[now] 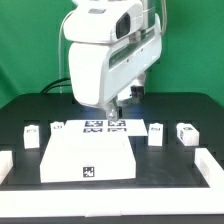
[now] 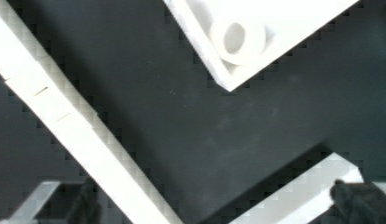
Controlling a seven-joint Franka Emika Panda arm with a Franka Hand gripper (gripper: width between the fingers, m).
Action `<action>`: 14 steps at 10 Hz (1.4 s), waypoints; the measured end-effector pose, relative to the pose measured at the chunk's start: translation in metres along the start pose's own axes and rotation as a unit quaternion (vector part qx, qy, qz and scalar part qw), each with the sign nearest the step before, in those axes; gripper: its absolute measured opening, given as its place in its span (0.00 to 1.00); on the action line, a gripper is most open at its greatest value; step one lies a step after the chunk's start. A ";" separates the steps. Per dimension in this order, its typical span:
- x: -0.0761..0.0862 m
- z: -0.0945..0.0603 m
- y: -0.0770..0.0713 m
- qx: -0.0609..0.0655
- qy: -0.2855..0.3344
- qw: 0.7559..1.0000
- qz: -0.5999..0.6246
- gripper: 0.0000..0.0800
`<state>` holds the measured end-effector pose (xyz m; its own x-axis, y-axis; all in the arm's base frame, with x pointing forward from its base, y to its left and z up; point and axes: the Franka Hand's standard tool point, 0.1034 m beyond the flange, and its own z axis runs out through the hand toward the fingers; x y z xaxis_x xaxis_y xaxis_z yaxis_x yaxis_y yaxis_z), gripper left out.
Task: Assemble one leg
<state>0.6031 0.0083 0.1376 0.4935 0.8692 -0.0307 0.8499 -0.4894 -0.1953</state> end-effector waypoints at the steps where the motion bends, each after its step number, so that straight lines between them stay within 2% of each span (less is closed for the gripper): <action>1: 0.000 0.000 0.000 0.000 0.000 1.000 0.000 0.81; 9: 0.000 0.000 0.000 0.000 0.000 1.000 0.000 0.81; 10: -0.001 0.001 0.001 -0.003 0.002 1.000 -0.005 0.81; 11: -0.012 0.006 0.001 -0.035 0.026 0.998 -0.044 0.81; 13: -0.056 0.018 -0.012 -0.093 0.054 0.987 -0.118 0.81; 14: -0.069 0.023 -0.015 -0.102 0.052 0.984 -0.134 0.81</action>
Offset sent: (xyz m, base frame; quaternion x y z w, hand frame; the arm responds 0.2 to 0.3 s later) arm 0.0000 0.0000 0.0000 0.0000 0.0000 0.0000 1.0000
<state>0.5521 -0.0431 0.1198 0.2534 0.9624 0.0976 0.9664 -0.2563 0.0189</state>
